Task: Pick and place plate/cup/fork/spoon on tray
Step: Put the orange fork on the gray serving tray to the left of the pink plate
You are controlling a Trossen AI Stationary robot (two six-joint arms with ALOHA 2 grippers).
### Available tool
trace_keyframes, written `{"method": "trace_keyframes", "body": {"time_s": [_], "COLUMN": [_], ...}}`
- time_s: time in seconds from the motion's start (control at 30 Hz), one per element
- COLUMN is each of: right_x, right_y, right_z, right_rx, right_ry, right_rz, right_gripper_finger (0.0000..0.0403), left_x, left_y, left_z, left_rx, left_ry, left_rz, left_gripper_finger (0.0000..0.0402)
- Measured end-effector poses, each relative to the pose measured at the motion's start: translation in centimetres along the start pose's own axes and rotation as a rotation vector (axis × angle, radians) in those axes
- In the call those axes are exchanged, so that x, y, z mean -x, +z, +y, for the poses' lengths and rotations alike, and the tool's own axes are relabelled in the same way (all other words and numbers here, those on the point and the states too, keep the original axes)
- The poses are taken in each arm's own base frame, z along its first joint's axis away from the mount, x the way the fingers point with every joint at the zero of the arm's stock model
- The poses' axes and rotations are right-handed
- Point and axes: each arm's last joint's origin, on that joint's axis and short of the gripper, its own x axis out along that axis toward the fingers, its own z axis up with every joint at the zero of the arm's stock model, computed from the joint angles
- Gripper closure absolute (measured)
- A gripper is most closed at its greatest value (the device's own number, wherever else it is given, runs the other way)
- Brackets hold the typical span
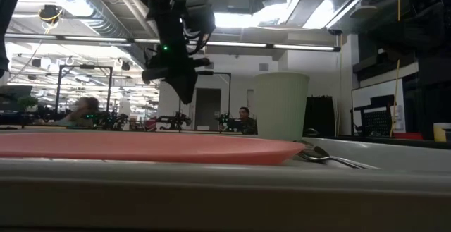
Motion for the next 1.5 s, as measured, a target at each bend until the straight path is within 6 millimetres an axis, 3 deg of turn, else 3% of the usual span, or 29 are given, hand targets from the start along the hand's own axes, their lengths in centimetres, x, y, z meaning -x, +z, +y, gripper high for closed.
{"method": "trace_keyframes", "body": {"time_s": [0.13, 0.37, 0.5, 0.67, 0.87, 1.17, 1.5], "right_x": [0.0, 0.0, 0.0, 0.0, 0.0, 0.0, 0.0], "right_y": [0.0, 0.0, 0.0, 0.0, 0.0, 0.0, 0.0], "right_z": [0.0, 0.0, 0.0, 0.0, 0.0, 0.0, 0.0], "right_rx": [-0.001, 0.0, 0.0, 0.0, 0.0, 0.0, 0.0], "right_ry": [0.0, 0.0, 0.0, 0.0, 0.0, 0.0, 0.0], "right_rz": [0.0, 0.0, 0.0, 0.0, 0.001, 0.0, 0.0], "right_gripper_finger": [0.0308, 0.0308, 0.0308, 0.0308, 0.0308, 0.0308, 0.0308], "left_x": [-0.1, -0.5, -0.7, -1.2, -1.2, -0.5, -0.4], "left_y": [0.2, 1.6, 2.7, 3.3, 1.1, -1.9, -0.7], "left_z": [-0.6, -3.5, -5.2, -6.4, -5.5, -3.6, -2.8], "left_rx": [0.061, 0.114, 0.115, 0.041, -0.033, -0.102, -0.176], "left_ry": [-0.042, -0.234, -0.223, -0.02, 0.13, 0.091, 0.225], "left_rz": [0.013, 0.017, 0.002, 0.02, -0.002, -0.073, -0.103], "left_gripper_finger": [0.0356, 0.0356, 0.0356, 0.0356, 0.0356, 0.0356, 0.0346]}}
